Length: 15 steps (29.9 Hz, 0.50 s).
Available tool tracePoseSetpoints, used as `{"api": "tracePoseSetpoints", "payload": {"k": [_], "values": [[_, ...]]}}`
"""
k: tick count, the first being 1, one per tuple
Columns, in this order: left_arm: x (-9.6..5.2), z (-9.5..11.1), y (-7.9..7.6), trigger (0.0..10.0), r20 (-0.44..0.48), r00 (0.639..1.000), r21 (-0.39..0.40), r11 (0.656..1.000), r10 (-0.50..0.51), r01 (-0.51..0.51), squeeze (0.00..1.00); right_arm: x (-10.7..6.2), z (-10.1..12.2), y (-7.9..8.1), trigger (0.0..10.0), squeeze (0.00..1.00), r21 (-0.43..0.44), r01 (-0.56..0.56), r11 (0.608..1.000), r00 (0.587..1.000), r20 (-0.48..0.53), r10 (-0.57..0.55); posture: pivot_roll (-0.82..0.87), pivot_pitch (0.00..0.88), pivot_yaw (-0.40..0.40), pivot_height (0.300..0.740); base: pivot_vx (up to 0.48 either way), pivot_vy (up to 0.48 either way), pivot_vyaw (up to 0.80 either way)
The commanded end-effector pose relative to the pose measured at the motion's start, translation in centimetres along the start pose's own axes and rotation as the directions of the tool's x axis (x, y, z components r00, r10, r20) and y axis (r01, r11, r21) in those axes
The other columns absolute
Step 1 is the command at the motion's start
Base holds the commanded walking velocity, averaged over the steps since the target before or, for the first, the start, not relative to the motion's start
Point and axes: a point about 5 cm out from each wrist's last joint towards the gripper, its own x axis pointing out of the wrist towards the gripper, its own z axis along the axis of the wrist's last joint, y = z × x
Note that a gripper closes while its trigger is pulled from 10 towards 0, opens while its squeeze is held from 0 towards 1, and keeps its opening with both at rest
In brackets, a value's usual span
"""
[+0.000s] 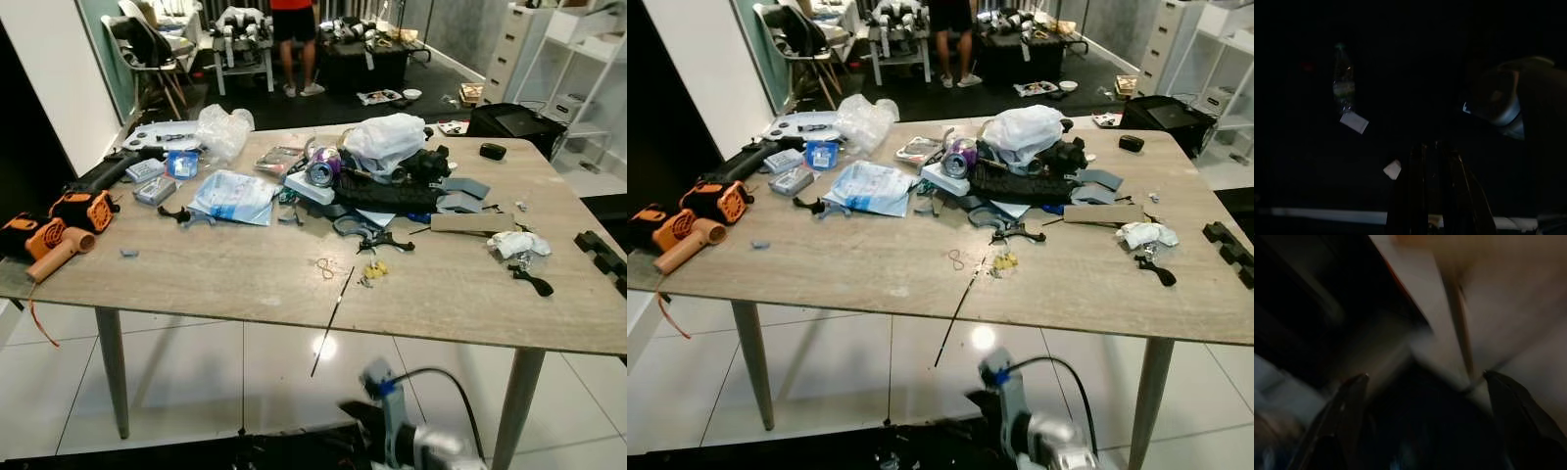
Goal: Picking trash to rubbish bin
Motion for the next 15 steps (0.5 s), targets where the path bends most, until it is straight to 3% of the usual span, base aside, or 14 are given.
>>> {"api": "tracePoseSetpoints", "payload": {"k": [1, 3, 6, 8, 9, 11, 12, 13, 14, 15], "values": [[-0.3, -1.0, 0.6, 10.0, -0.030, 0.999, 0.001, 1.000, 0.012, -0.012, 0.00, 0.6, 2.4, 0.7, 10.0, 0.00, -0.007, -0.080, 0.997, 0.990, 0.116, 0.080, -0.12, 0.164, 0.044, 0.740, 0.000, 0.000, 0.00], [-0.3, -1.1, 0.6, 10.0, -0.031, 0.999, 0.000, 1.000, 0.012, -0.012, 0.00, 0.9, 4.8, 0.7, 10.0, 0.00, -0.051, -0.080, 0.995, 0.971, 0.222, 0.090, -0.12, 0.166, 0.045, 0.740, 0.000, 0.000, 0.00], [-0.3, -1.1, 0.7, 10.0, -0.031, 0.999, -0.001, 1.000, 0.012, -0.012, 0.00, 1.4, 8.7, -1.7, 10.0, 0.00, -0.113, 0.170, 0.979, 0.921, 0.372, -0.117, -0.12, 0.168, 0.046, 0.740, 0.000, 0.000, 0.00], [-0.3, -1.1, 0.7, 10.0, -0.031, 0.999, 0.000, 1.000, 0.011, -0.011, 0.00, 1.5, 10.8, -3.5, 10.0, 0.00, -0.143, 0.381, 0.913, 0.859, 0.420, -0.293, -0.12, 0.170, 0.046, 0.740, 0.000, 0.000, 0.00], [-0.3, -1.1, 0.7, 10.0, -0.031, 0.999, 0.000, 1.000, 0.011, -0.011, 0.00, 1.5, 10.8, -3.5, 10.0, 0.00, -0.143, 0.381, 0.913, 0.859, 0.420, -0.293, -0.12, 0.170, 0.046, 0.740, 0.000, 0.000, 0.00], [-0.3, -1.2, 0.8, 10.0, -0.031, 0.999, 0.000, 1.000, 0.011, -0.011, 0.00, 1.4, 12.2, -4.4, 10.0, 0.00, -0.277, 0.513, 0.812, 0.837, 0.372, -0.402, -0.11, 0.177, 0.047, 0.740, 0.000, 0.000, 0.00], [-0.3, -1.2, 0.8, 10.0, -0.031, 0.999, 0.000, 1.000, 0.011, -0.011, 0.00, 1.4, 12.2, -4.4, 10.0, 0.00, -0.277, 0.513, 0.812, 0.837, 0.372, -0.402, -0.11, 0.177, 0.047, 0.740, 0.000, 0.000, 0.00], [-0.4, -1.3, 0.8, 10.0, -0.032, 0.999, -0.001, 1.000, 0.011, -0.011, 0.00, 1.5, 12.7, -4.8, 10.0, 0.00, -0.348, 0.555, 0.756, 0.826, 0.341, -0.449, -0.11, 0.183, 0.046, 0.740, 0.000, 0.000, 0.00], [-0.4, -1.3, 0.8, 10.0, -0.032, 0.999, -0.001, 1.000, 0.011, -0.011, 0.00, 1.5, 12.7, -4.8, 10.0, 0.00, -0.348, 0.555, 0.756, 0.826, 0.341, -0.449, -0.11, 0.183, 0.046, 0.740, 0.000, 0.000, 0.00], [-0.4, -1.5, 0.9, 10.0, -0.034, 0.999, -0.001, 1.000, 0.011, -0.011, 0.00, 1.4, 13.2, -5.2, 10.0, 0.00, -0.377, 0.600, 0.706, 0.799, 0.327, -0.504, -0.10, 0.193, 0.045, 0.740, 0.000, 0.000, 0.00]]}}
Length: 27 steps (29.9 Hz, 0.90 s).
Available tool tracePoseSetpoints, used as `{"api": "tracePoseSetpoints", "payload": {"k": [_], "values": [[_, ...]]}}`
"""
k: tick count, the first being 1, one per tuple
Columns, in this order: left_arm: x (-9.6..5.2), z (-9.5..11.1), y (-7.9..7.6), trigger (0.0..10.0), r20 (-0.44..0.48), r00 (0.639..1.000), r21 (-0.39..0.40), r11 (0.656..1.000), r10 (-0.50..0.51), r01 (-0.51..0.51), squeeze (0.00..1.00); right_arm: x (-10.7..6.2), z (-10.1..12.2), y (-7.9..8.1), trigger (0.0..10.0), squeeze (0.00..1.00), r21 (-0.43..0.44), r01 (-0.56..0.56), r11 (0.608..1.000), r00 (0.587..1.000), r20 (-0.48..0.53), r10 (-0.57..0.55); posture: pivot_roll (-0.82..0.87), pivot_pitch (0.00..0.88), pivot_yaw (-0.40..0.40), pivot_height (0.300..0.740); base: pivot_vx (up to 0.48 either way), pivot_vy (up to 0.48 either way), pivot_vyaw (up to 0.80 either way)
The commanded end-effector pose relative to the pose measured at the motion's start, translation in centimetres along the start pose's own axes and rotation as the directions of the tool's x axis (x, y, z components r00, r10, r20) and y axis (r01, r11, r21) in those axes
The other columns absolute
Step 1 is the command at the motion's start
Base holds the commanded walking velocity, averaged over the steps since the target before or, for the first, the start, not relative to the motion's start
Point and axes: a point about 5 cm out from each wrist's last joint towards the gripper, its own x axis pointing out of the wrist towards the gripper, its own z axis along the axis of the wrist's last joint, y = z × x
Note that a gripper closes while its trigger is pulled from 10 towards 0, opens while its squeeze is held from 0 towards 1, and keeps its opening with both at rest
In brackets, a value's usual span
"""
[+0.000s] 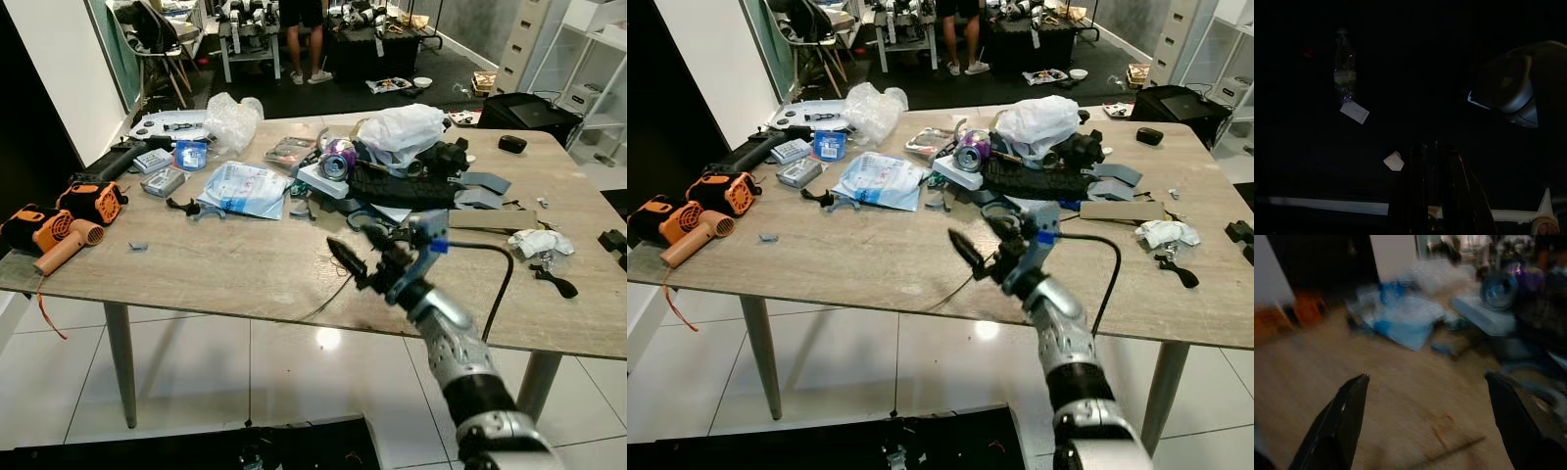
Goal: Picking trash to rubbish bin
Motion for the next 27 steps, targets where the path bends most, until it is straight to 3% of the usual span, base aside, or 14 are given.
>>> {"api": "tracePoseSetpoints", "payload": {"k": [1, 3, 8, 9, 15, 16, 17, 18, 27], "values": [[-0.3, -0.9, 0.7, 10.0, -0.023, 1.000, 0.004, 1.000, 0.014, -0.014, 0.00, 0.4, 0.1, -0.4, 10.0, 0.00, -0.063, 0.057, 0.996, 0.997, -0.044, -0.060, -0.09, 0.197, 0.045, 0.740, 0.000, 0.000, 0.00], [-0.5, -1.7, 1.0, 10.0, -0.034, 0.999, 0.001, 1.000, 0.017, -0.017, 0.00, 0.9, 0.2, -1.0, 10.0, 0.00, -0.098, 0.120, 0.988, 0.988, -0.087, -0.129, -0.06, 0.239, 0.044, 0.740, 0.000, 0.000, 0.00], [-1.0, -3.6, 1.4, 10.0, -0.064, 0.998, -0.003, 1.000, 0.017, -0.017, 0.00, 1.7, 0.8, -1.6, 10.0, 0.00, -0.071, 0.199, 0.977, 0.978, -0.055, -0.203, -0.03, 0.283, 0.052, 0.740, 0.000, 0.000, 0.00], [-1.2, -4.6, 1.6, 10.0, -0.084, 0.996, 0.000, 1.000, 0.019, -0.019, 0.00, 2.0, 1.4, -1.7, 10.0, 1.00, -0.057, 0.216, 0.975, 0.976, -0.026, -0.218, -0.01, 0.313, 0.061, 0.740, 0.000, 0.000, 0.00], [-2.1, -6.6, 2.4, 10.0, -0.113, 0.993, 0.012, 1.000, 0.021, -0.020, 0.00, 2.5, 2.7, -2.2, 10.0, 1.00, -0.023, 0.282, 0.959, 0.959, 0.022, -0.282, 0.04, 0.385, 0.088, 0.740, 0.000, 0.000, 0.00], [-2.3, -6.8, 2.8, 10.0, -0.108, 0.994, 0.018, 1.000, 0.020, -0.018, 0.00, 2.6, 2.9, -2.5, 10.0, 0.55, -0.017, 0.312, 0.950, 0.950, 0.029, -0.311, 0.06, 0.407, 0.103, 0.740, 0.000, 0.000, 0.00], [-2.5, -6.8, 3.1, 10.0, -0.104, 0.994, 0.023, 1.000, 0.018, -0.016, 0.00, 2.6, 3.1, -2.7, 10.0, 0.55, -0.013, 0.330, 0.944, 0.943, 0.034, -0.330, 0.06, 0.407, 0.103, 0.740, 0.000, 0.000, 0.00], [-2.6, -6.6, 3.4, 10.0, -0.088, 0.996, 0.030, 1.000, 0.011, -0.009, 0.00, 2.6, 3.3, -3.0, 10.0, 0.00, -0.009, 0.353, 0.936, 0.935, 0.040, -0.352, 0.07, 0.428, 0.118, 0.740, 0.000, 0.000, 0.00], [-3.1, -5.3, 4.9, 10.0, -0.020, 1.000, 0.084, 0.996, -0.008, 0.010, 0.00, 2.9, 6.1, -4.2, 10.0, 0.00, -0.019, 0.420, 0.907, 0.900, 0.134, -0.414, 0.12, 0.502, 0.161, 0.740, 0.000, 0.000, 0.00]]}}
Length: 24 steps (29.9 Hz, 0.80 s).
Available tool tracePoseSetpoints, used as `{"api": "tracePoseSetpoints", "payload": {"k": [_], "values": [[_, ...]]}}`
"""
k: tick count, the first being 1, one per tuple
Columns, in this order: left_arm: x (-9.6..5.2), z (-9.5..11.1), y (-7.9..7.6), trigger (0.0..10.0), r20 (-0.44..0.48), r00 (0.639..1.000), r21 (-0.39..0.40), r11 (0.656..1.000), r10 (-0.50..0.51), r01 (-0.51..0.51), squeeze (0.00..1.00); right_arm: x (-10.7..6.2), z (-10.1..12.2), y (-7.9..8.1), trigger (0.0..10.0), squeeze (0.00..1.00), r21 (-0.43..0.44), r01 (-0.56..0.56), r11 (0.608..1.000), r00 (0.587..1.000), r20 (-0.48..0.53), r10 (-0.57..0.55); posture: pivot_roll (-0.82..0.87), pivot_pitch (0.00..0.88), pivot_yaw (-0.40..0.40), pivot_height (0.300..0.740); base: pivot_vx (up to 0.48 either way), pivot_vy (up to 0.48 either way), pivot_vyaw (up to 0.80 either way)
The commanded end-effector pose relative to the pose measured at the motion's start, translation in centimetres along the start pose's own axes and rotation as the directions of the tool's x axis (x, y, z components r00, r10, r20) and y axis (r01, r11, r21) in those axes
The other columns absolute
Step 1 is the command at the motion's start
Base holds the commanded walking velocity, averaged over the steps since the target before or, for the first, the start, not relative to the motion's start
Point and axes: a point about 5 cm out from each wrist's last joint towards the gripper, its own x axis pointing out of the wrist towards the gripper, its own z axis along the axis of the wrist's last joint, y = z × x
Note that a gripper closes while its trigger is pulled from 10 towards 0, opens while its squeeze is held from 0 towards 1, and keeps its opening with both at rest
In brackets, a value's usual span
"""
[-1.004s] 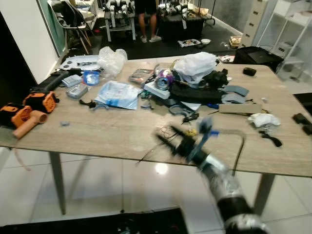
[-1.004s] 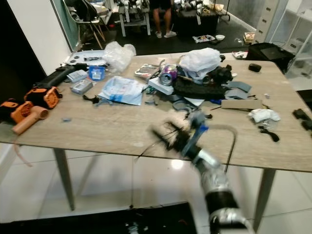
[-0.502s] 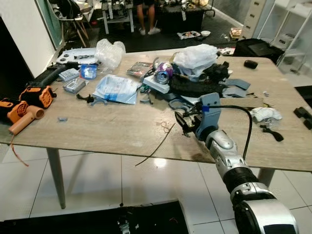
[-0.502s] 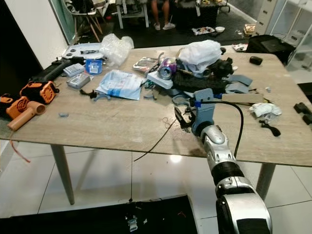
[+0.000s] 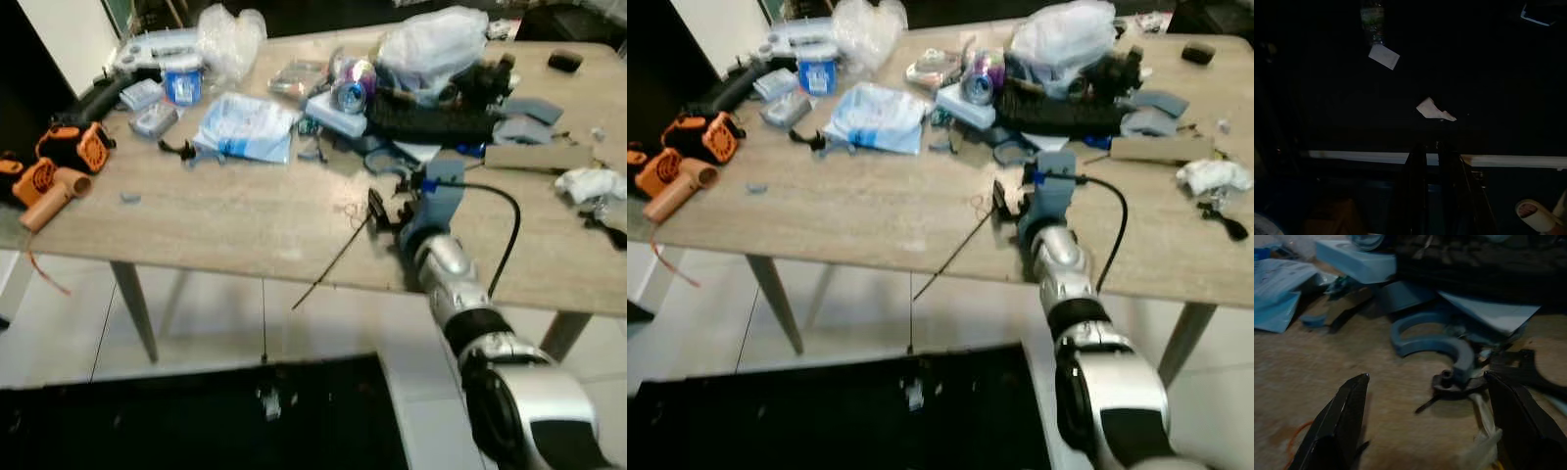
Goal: Picking trash to rubbish bin
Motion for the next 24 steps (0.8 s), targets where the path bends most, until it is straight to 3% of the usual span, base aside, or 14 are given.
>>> {"api": "tracePoseSetpoints", "payload": {"k": [1, 9, 18, 19, 20, 21, 22, 24], "values": [[-0.9, -1.8, 0.9, 10.0, -0.052, 0.998, -0.001, 1.000, 0.019, -0.019, 0.00, -0.1, -0.2, -0.2, 10.0, 0.00, 0.005, 0.015, 1.000, 1.000, -0.003, -0.015, 0.12, 0.502, 0.161, 0.740, 0.000, 0.000, 0.00], [-0.7, -1.7, 0.1, 10.0, -0.023, 1.000, 0.025, 0.999, -0.021, 0.022, 0.00, 1.1, 2.9, -0.5, 10.0, 0.00, -0.031, 0.002, 1.000, 0.995, 0.098, 0.001, 0.11, 0.516, 0.161, 0.740, 0.000, 0.000, 0.00], [-0.8, -2.2, -0.4, 10.0, -0.020, 0.999, 0.027, 0.999, -0.037, 0.037, 0.00, 1.7, 2.7, 0.2, 9.8, 0.00, -0.074, 0.017, 0.997, 1.000, -0.003, -0.017, 0.11, 0.517, 0.152, 0.740, 0.000, 0.000, 0.00], [-0.8, -2.3, -0.3, 10.0, -0.019, 0.999, 0.025, 0.999, -0.036, 0.037, 0.00, 1.8, 2.7, 0.1, 4.0, 0.00, -0.082, 0.033, 0.996, 0.999, -0.017, -0.034, 0.11, 0.517, 0.152, 0.740, 0.000, 0.000, 0.00], [-0.9, -2.3, -0.3, 10.0, -0.018, 0.999, 0.025, 0.999, -0.036, 0.037, 0.00, 1.9, 2.7, 0.1, 4.0, 0.00, -0.089, 0.043, 0.995, 0.999, -0.027, -0.045, 0.11, 0.517, 0.152, 0.740, 0.000, 0.000, 0.00], [-0.9, -2.3, -0.2, 10.0, -0.018, 0.999, 0.024, 0.999, -0.036, 0.036, 0.00, 1.9, 2.8, 0.0, 3.1, 0.00, -0.092, 0.050, 0.995, 0.998, -0.037, -0.053, 0.11, 0.517, 0.152, 0.740, 0.000, 0.000, 0.00], [-0.9, -2.4, -0.2, 10.0, -0.017, 0.999, 0.022, 0.999, -0.035, 0.036, 0.00, 2.0, 2.7, 0.0, 0.9, 0.00, -0.094, 0.057, 0.994, 0.996, -0.057, -0.063, 0.11, 0.514, 0.150, 0.740, 0.000, 0.000, 0.00], [-1.0, -2.4, -0.2, 10.0, -0.017, 0.999, 0.020, 0.999, -0.035, 0.035, 0.00, 2.0, 2.7, -0.1, 0.9, 0.00, -0.094, 0.061, 0.994, 0.995, -0.069, -0.068, 0.11, 0.514, 0.150, 0.740, 0.000, 0.000, 0.00]]}}
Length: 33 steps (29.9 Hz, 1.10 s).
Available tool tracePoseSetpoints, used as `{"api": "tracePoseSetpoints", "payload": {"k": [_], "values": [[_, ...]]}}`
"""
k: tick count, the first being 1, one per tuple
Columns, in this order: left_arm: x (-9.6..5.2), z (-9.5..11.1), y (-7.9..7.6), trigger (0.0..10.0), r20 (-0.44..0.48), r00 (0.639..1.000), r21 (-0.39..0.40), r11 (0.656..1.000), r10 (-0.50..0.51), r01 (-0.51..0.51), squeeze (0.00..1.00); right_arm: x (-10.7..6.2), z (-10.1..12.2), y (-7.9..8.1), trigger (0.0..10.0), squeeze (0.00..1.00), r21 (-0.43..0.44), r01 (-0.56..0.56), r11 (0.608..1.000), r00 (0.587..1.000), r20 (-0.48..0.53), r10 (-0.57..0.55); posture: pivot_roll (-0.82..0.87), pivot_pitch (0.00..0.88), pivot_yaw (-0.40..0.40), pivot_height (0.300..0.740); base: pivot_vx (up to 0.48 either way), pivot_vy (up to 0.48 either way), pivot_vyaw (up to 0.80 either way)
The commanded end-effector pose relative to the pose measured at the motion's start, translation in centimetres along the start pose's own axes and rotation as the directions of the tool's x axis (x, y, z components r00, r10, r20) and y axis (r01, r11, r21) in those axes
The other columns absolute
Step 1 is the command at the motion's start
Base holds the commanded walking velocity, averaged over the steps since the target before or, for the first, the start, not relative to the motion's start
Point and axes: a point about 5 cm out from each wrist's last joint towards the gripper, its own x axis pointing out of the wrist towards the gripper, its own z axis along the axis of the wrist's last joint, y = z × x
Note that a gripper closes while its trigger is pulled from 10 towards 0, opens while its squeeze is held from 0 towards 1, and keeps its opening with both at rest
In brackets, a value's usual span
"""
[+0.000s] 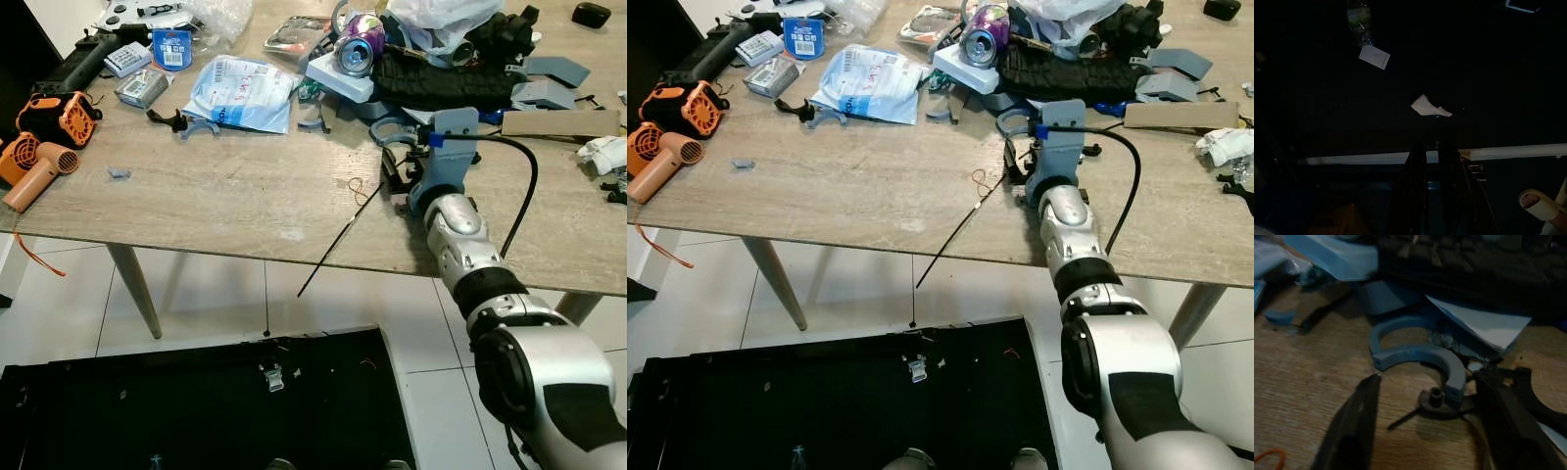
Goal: Picking trash to rubbish bin
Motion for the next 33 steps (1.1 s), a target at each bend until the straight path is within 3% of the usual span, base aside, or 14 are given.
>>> {"api": "tracePoseSetpoints", "payload": {"k": [1, 18, 20, 25, 27, 28, 30, 31, 33], "values": [[-1.0, -2.5, 0.2, 10.0, -0.072, 0.997, -0.034, 0.999, 0.013, -0.015, 0.00, -0.2, -1.1, 0.1, 0.0, 0.00, 0.004, -0.001, 1.000, 0.998, -0.069, 0.001, 0.11, 0.511, 0.148, 0.740, 0.000, 0.000, 0.00], [0.1, -0.7, -0.2, 10.0, -0.044, 0.999, -0.050, 0.998, 0.024, -0.026, 0.00, 0.4, -0.4, -0.4, 0.0, 0.00, 0.105, 0.025, 0.994, 0.984, -0.177, -0.006, 0.07, 0.443, 0.122, 0.740, 0.000, 0.000, 0.00], [0.4, -0.2, -0.3, 10.0, -0.040, 0.999, -0.057, 0.998, 0.030, -0.032, 0.00, 0.6, 0.3, -0.6, 0.0, 0.00, 0.142, 0.017, 0.990, 0.990, -0.141, 0.003, 0.07, 0.426, 0.117, 0.740, 0.000, 0.000, 0.00], [0.8, 0.5, -0.3, 10.0, -0.039, 0.998, -0.076, 0.996, 0.049, -0.051, 0.00, 0.9, 2.8, -0.1, 0.0, 0.00, 0.296, -0.112, 0.948, 0.993, 0.080, 0.092, 0.05, 0.373, 0.104, 0.740, 0.000, 0.000, 0.00], [0.9, 0.7, -0.3, 10.0, -0.039, 0.998, -0.079, 0.995, 0.052, -0.054, 0.00, 0.9, 3.0, -0.1, 0.0, 0.00, 0.319, -0.133, 0.938, 0.989, 0.108, 0.103, 0.05, 0.367, 0.102, 0.740, 0.000, 0.000, 0.00], [1.0, 0.9, -0.4, 10.0, -0.037, 0.998, -0.083, 0.995, 0.055, -0.058, 0.00, 0.8, 3.4, -0.1, 0.0, 0.00, 0.352, -0.166, 0.921, 0.982, 0.148, 0.120, 0.05, 0.348, 0.097, 0.740, 0.000, 0.000, 0.00], [1.3, 1.4, -0.5, 10.0, -0.033, 0.997, -0.096, 0.993, 0.065, -0.068, 0.00, 0.6, 4.1, -0.2, 0.0, 0.00, 0.452, -0.285, 0.845, 0.948, 0.265, 0.177, 0.04, 0.318, 0.089, 0.740, 0.000, 0.000, 0.00], [1.3, 1.4, -0.5, 10.0, -0.033, 0.997, -0.096, 0.993, 0.065, -0.068, 0.00, 0.6, 4.1, -0.2, 0.0, 0.00, 0.452, -0.285, 0.845, 0.948, 0.265, 0.177, 0.04, 0.318, 0.089, 0.740, 0.000, 0.000, 0.00], [1.5, 1.8, -0.6, 10.0, -0.032, 0.997, -0.106, 0.992, 0.072, -0.075, 0.00, 0.2, 4.3, -0.3, 0.0, 0.00, 0.494, -0.382, 0.781, 0.909, 0.352, 0.222, 0.03, 0.297, 0.084, 0.740, 0.000, 0.000, 0.00]]}}
